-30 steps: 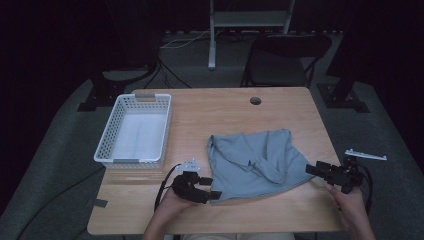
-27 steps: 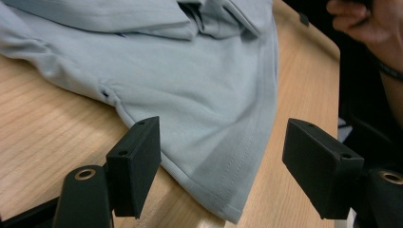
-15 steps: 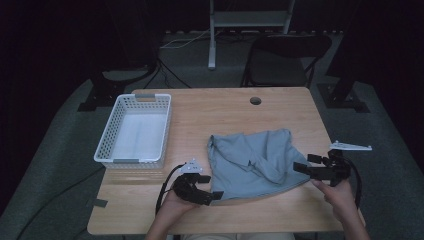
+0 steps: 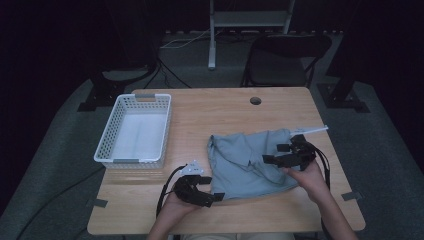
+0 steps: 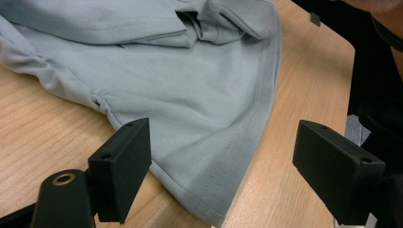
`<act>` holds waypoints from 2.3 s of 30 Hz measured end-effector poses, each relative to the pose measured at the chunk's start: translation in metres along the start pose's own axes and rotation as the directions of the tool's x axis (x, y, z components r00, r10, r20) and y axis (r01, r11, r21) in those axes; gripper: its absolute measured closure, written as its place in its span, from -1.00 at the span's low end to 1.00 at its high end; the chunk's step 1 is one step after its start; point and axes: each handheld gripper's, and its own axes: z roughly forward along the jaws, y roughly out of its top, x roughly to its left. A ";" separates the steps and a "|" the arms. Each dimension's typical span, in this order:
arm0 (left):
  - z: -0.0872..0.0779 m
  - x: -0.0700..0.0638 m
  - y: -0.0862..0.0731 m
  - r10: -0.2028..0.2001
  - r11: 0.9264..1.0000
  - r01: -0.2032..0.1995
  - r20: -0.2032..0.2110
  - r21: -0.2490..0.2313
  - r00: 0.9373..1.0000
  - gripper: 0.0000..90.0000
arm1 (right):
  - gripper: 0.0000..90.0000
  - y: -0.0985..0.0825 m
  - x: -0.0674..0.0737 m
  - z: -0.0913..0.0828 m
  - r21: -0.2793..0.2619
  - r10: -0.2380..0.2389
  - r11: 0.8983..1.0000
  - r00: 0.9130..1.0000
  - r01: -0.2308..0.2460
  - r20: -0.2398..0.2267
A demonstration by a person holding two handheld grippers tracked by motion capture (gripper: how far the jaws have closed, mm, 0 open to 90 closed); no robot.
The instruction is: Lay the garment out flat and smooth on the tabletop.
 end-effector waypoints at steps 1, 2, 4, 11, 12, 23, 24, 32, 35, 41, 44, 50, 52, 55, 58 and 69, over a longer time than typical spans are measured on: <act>0.001 0.000 0.000 -0.005 1.000 0.005 0.002 0.002 1.000 -0.52 | -0.81 0.003 0.001 0.005 0.014 -0.007 1.000 1.000 0.006 0.005; 0.002 0.000 -0.001 -0.007 1.000 0.007 0.000 0.002 1.000 -0.52 | -0.79 0.006 0.002 0.009 0.030 -0.010 0.999 1.000 0.010 0.002; 0.002 0.000 -0.001 -0.005 1.000 0.005 0.002 0.006 1.000 -0.52 | -0.79 0.008 0.002 0.013 0.038 -0.011 0.999 1.000 0.011 0.003; 0.001 -0.001 0.000 -0.002 1.000 0.001 0.007 0.002 1.000 -0.52 | -0.73 0.031 -0.007 0.044 0.097 0.019 0.995 1.000 -0.019 -0.004; 0.001 0.000 0.000 -0.005 1.000 0.005 0.011 0.001 1.000 -0.52 | -0.69 0.038 -0.009 0.053 0.116 0.023 0.993 1.000 -0.023 -0.001; -0.002 0.000 -0.001 0.000 1.000 0.000 0.005 0.004 1.000 -0.52 | -0.58 0.048 -0.020 0.096 0.224 0.034 0.973 0.997 -0.050 0.076; -0.002 0.001 -0.002 -0.001 1.000 0.001 0.008 0.003 1.000 -0.52 | -0.58 0.048 -0.022 0.098 0.230 0.037 0.972 0.996 -0.056 0.086; -0.001 0.001 -0.002 -0.002 1.000 0.001 0.017 0.005 1.000 -0.52 | -0.50 0.049 -0.024 0.111 0.277 0.036 0.959 0.994 -0.063 0.100; -0.001 0.000 -0.001 0.005 1.000 -0.005 0.016 0.006 1.000 -0.52 | -0.47 0.047 -0.022 0.119 0.313 0.022 0.948 0.995 -0.051 0.095; -0.003 0.000 0.000 0.008 1.000 -0.008 0.017 0.001 1.000 -0.52 | -0.04 0.049 -0.014 0.122 0.335 -0.035 0.942 0.989 -0.015 0.144; -0.005 0.000 0.000 0.010 1.000 -0.010 0.015 -0.001 1.000 -0.52 | 0.28 0.050 -0.008 0.122 0.340 -0.076 0.940 0.986 0.022 0.146; -0.003 0.000 0.000 0.009 1.000 -0.009 0.015 -0.001 1.000 -0.52 | 0.64 0.054 0.001 0.111 0.326 -0.118 0.942 0.987 0.077 0.107; -0.003 0.000 0.000 0.004 1.000 -0.004 0.009 0.000 1.000 -0.52 | 0.68 0.055 0.005 0.108 0.321 -0.134 0.942 0.986 0.097 0.095; -0.002 0.000 -0.001 0.002 1.000 -0.002 0.011 0.002 1.000 -0.52 | 0.71 0.058 0.015 0.103 0.312 -0.155 0.942 0.985 0.125 0.074; -0.003 -0.001 0.000 0.004 1.000 -0.004 0.013 0.000 1.000 -0.52 | 0.71 0.058 0.028 0.099 0.308 -0.185 0.937 0.982 0.164 0.042; -0.005 -0.002 0.000 0.014 1.000 -0.014 0.013 -0.003 1.000 -0.52 | 0.70 0.043 0.067 0.097 0.303 -0.290 0.909 0.956 0.286 -0.032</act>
